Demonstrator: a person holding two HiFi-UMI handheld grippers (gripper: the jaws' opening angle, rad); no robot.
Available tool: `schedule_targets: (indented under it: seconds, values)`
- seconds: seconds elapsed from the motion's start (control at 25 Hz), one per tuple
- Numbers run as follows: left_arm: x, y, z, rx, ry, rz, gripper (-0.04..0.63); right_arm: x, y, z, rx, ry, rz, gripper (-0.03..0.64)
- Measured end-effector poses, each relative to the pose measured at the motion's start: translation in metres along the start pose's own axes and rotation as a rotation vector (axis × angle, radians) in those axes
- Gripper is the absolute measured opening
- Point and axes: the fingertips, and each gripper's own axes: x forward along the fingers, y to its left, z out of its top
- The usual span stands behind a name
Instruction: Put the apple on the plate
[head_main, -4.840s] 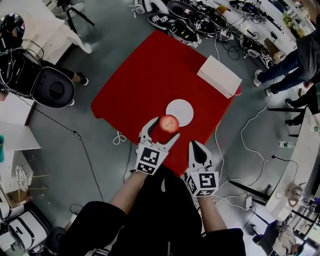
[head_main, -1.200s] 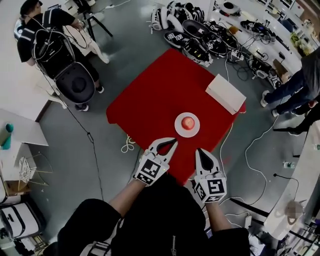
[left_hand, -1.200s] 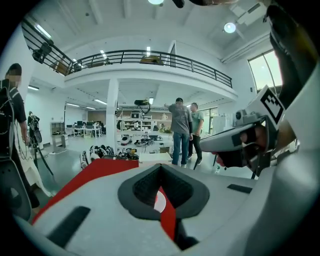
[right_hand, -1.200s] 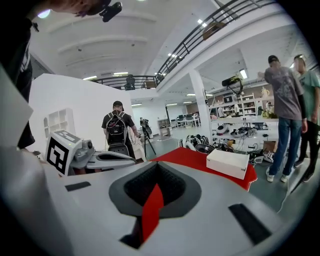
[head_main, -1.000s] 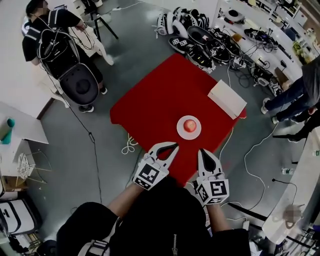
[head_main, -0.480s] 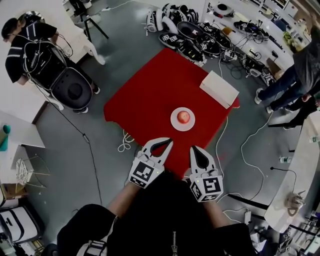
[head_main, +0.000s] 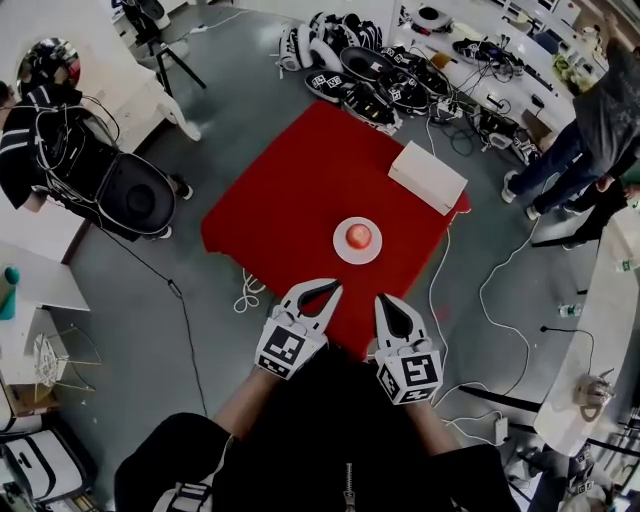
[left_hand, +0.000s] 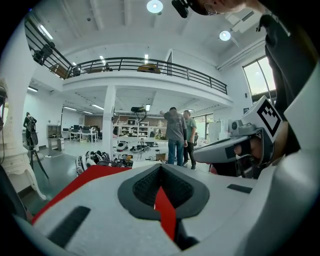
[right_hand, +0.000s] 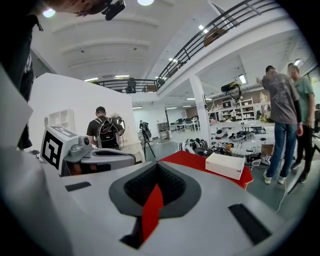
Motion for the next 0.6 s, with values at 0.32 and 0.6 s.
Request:
schedule_targets:
  seconds: [0.32,0.6]
  values:
    - [0.005,0.007,-0.001,0.039,-0.005,-0.013,0.006,0.006,-0.002,0.001,-0.012,0.009,-0.004,0.008]
    - [0.008,0.011,-0.006,0.008,0.001,-0.022,0.006,0.014,-0.001,-0.002,-0.012,0.019,-0.01,0.008]
